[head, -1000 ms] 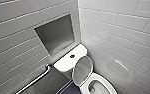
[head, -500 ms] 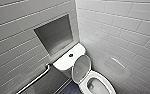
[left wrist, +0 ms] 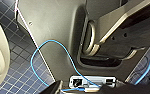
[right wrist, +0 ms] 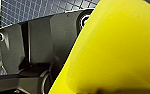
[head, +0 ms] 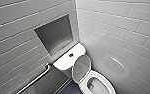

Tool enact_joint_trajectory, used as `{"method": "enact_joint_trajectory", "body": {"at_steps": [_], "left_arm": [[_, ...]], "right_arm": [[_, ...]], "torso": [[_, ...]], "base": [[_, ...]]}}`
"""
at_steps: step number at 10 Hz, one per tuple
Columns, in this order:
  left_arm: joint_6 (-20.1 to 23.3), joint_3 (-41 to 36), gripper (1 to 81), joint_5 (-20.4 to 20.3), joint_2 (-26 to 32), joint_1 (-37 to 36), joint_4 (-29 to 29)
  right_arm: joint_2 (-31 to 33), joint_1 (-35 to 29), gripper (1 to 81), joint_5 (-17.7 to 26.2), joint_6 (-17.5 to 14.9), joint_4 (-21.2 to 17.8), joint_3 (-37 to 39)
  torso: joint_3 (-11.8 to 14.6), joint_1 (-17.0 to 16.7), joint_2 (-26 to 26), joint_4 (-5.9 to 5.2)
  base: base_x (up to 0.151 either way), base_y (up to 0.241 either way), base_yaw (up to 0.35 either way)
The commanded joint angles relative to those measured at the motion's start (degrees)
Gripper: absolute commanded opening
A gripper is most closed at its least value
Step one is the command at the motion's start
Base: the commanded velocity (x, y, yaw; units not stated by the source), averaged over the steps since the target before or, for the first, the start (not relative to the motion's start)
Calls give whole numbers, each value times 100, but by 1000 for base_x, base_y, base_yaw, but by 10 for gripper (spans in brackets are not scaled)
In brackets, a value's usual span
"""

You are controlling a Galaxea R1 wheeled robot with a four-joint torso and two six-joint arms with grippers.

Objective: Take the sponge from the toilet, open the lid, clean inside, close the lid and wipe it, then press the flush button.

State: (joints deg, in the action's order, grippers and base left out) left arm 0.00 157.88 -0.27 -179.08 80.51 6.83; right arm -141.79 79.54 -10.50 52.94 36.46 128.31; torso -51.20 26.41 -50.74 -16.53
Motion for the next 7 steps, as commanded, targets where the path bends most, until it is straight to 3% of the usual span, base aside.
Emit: {"method": "enact_joint_trajectory", "body": {"at_steps": [1,3,5,6,7], "left_arm": [[26,-3,811,378,56,-21,64],[26,-3,811,378,82,-21,64],[26,-20,811,378,170,-21,47],[26,-290,811,378,301,-21,12],[9,-817,811,378,547,-30,-23]], "right_arm": [[-844,804,10,-840,-30,475,1185],[-1248,997,10,-840,14,563,1652],[-1469,1279,10,-910,-47,397,1908],[-1574,1428,10,-1006,-326,135,2039],[-1679,1525,10,-1008,-1009,-557,2074]], "torso": [[0,2,0,0],[0,-2,0,0],[2,-5,0,2],[5,-7,0,2],[5,-9,0,2]], "base": [[0,0,0],[0,0,0],[0,0,0],[0,0,0],[0,0,0]]}}
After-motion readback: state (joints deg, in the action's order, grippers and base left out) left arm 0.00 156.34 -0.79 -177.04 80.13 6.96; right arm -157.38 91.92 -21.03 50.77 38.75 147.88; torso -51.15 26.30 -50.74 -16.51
